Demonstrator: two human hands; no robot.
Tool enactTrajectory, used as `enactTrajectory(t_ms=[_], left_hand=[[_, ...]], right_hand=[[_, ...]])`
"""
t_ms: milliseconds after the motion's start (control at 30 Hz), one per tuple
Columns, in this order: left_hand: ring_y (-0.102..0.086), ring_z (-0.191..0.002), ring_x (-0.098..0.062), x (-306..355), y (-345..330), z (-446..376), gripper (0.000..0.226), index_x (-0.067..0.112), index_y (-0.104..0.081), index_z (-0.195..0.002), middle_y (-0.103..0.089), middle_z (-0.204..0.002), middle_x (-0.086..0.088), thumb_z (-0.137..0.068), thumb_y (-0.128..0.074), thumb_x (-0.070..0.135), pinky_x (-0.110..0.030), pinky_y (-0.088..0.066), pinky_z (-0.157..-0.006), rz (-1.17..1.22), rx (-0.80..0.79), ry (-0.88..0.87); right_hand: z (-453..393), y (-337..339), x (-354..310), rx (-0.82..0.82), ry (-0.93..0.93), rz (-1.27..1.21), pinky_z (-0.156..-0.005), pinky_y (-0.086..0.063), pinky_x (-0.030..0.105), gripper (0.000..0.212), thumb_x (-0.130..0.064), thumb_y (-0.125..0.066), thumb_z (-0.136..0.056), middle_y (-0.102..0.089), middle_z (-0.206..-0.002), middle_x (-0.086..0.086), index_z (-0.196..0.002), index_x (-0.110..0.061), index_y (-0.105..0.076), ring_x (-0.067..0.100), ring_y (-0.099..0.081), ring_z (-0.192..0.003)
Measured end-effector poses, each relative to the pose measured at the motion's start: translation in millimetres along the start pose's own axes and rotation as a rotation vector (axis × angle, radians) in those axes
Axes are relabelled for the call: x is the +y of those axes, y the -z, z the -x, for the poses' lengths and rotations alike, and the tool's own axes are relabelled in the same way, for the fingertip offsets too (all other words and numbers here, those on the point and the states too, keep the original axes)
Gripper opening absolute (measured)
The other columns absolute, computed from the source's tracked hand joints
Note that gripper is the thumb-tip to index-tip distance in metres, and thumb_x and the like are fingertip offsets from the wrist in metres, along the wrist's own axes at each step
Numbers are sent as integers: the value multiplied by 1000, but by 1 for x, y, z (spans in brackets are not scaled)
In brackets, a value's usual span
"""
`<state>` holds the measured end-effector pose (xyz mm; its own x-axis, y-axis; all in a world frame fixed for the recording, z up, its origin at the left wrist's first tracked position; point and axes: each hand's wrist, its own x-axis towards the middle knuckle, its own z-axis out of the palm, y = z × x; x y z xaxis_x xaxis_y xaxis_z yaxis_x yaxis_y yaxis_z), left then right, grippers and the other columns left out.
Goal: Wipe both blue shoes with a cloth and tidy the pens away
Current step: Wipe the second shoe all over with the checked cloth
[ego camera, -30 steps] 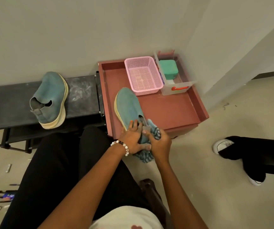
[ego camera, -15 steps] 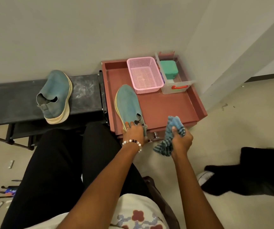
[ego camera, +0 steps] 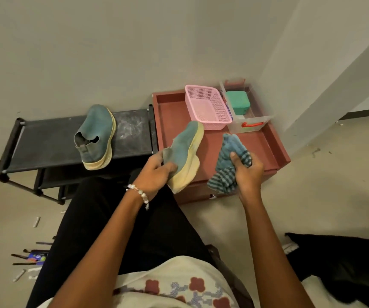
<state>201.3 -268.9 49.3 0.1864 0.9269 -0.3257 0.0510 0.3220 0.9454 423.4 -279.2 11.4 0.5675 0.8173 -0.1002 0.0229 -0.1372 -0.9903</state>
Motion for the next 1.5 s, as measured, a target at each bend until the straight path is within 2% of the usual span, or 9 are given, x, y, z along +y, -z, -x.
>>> enactTrajectory(t_ms=[333, 500, 700, 833, 933, 1067, 1200, 1300, 1500], left_hand=[[-58, -79, -20, -1, 0, -36, 35, 11, -60, -102, -61, -89, -9, -88, -41, -15, -30, -45, -65, 35, -248, 151], [-61, -90, -21, -18, -12, -84, 41, 10, -57, -112, -63, -100, -10, -87, -42, -18, -24, -53, -72, 34, -92, 131], [-25, -142, -29, -40, -6, -110, 60, 5, -18, -151, -25, -154, -17, -96, -42, -4, -14, -13, -107, -648, 63, -149], [22, -142, -38, -50, -16, -103, 75, 11, 8, -152, 20, -159, -9, -100, -36, 43, -46, 16, -112, -1002, -6, -135], [27, -143, -29, -58, -19, -88, 98, 10, 19, -149, 24, -157, -10, -89, -34, 67, -60, 20, -106, -1489, -108, -184], [15, -146, -34, -64, -18, -74, 109, 6, 21, -148, 19, -158, -12, -86, -47, 65, -61, 18, -107, -1556, -9, -100], [18, -143, -43, -65, -26, -77, 105, 1, 20, -147, 20, -157, -16, -90, -51, 54, -51, 12, -115, -1519, -160, -55], [18, -145, -33, -73, -25, -82, 72, 0, 19, -148, 19, -158, -15, -102, -33, 20, -44, 12, -115, -1518, -196, -40], [19, -145, -27, -79, -25, -84, 68, 1, 18, -148, 20, -158, -14, -102, -31, 12, -41, 10, -116, -1472, -180, -26]], right_hand=[[1, 17, -2, 99, 166, 116, -76, -57, 36, 8, -17, -68, -86, -67, -81, -4, -93, -12, -67, 12, -65, -76], [-5, 16, 23, 161, 200, 256, -74, -54, 39, 13, -23, -61, -91, -63, -83, 2, -93, -10, -61, 17, -60, -77], [-27, -16, 50, -41, 510, 584, -93, -41, 33, 33, -7, -45, -92, -59, -122, 15, -122, 1, -56, 27, -50, -110], [-38, -34, 58, -207, 619, 974, -94, -41, 49, 57, 7, -45, -71, -50, -137, 15, -127, -4, -55, 34, -42, -127], [-42, -35, 51, -184, 642, 1116, -82, -45, 44, 53, 2, -50, -65, -57, -128, 14, -117, -5, -59, 28, -41, -120], [-32, -33, 49, -125, 653, 1202, -84, -47, 45, 45, -2, -43, -69, -61, -119, 14, -110, -4, -61, 29, -51, -113], [-17, -49, 52, -67, 489, 1189, -108, -30, 50, 54, 7, -58, -69, -54, -128, 25, -123, 4, -54, 38, -47, -125], [16, -80, 49, -368, 399, 1079, -117, -12, 38, 68, 14, -50, -75, -29, -148, 28, -141, 5, -35, 37, -22, -141], [-6, -50, 68, -669, 962, 1132, -109, -27, 47, 54, 8, -33, -73, -57, -125, 27, -121, 8, -57, 42, -55, -116]])
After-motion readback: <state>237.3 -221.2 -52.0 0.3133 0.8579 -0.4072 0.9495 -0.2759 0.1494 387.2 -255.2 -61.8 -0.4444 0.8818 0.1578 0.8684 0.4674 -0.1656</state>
